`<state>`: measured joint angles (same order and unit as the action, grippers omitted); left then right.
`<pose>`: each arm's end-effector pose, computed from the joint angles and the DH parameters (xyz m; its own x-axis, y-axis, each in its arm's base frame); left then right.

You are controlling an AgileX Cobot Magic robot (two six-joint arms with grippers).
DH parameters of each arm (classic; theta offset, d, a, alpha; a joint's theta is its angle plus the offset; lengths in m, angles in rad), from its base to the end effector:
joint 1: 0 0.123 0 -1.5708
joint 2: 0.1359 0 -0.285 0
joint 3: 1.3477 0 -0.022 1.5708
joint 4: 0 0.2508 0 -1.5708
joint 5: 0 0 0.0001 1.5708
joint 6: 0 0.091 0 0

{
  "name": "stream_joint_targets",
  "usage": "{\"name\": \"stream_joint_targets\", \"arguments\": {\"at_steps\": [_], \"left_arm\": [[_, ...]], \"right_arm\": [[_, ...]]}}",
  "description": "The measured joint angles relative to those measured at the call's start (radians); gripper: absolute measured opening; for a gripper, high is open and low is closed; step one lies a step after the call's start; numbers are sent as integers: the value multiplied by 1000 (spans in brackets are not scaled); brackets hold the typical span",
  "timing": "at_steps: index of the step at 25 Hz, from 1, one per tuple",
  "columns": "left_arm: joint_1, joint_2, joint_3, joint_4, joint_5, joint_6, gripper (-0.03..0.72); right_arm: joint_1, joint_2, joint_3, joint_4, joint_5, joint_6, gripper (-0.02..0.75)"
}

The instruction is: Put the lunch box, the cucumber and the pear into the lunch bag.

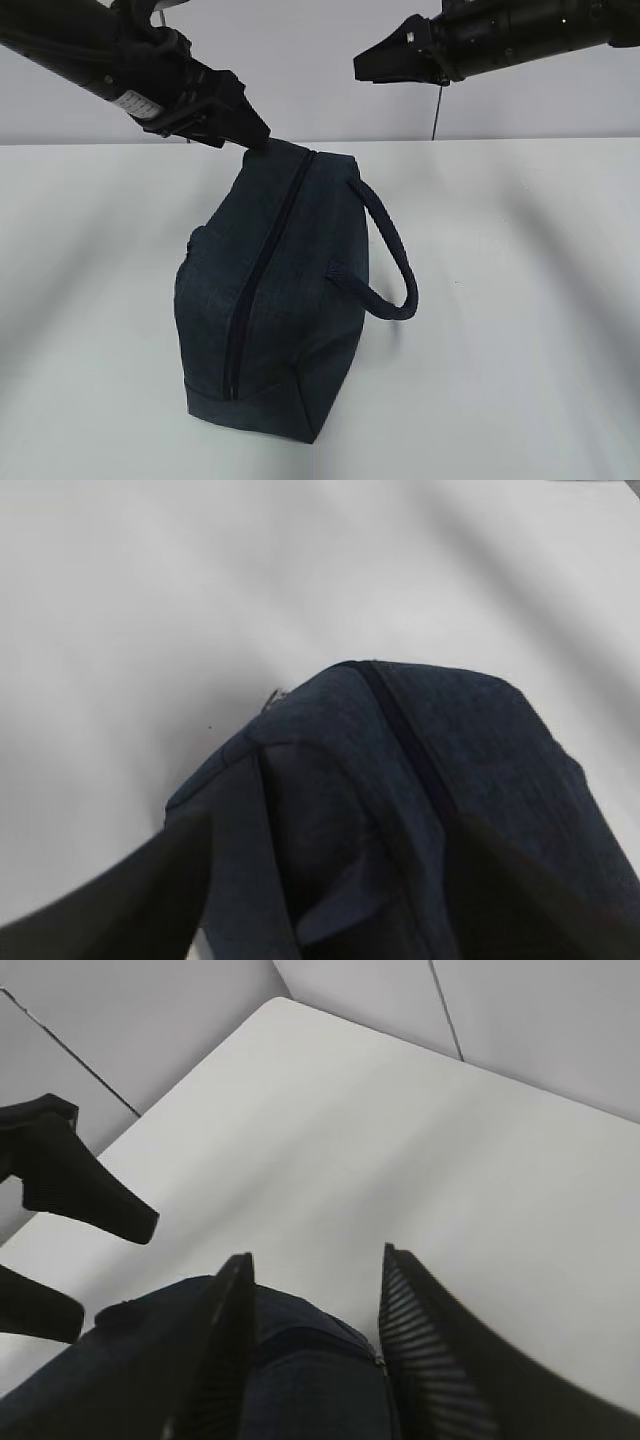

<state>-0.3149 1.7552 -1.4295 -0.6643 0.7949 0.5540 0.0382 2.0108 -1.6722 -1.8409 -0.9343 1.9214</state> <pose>0.3569 -0.1584 0.2908 -0.7245 0.2854 -0.6274 0.5721 0.7568 -0.3163 0.4482 0.0877 0.2886 -0.5038 -0.0731 -0.8607 -0.7098 0.6030 0.3642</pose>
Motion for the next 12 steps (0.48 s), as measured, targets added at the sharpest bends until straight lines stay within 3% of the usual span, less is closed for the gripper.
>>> {"name": "stream_joint_targets", "arguments": {"at_steps": [8, 12], "left_arm": [[96, -50, 0, 0, 77, -2, 453], [150, -100, 0, 4, 108, -2, 452]], "right_arm": [[0, -19, 0, 0, -20, 101, 335], [0, -19, 0, 0, -142, 166, 335]]}}
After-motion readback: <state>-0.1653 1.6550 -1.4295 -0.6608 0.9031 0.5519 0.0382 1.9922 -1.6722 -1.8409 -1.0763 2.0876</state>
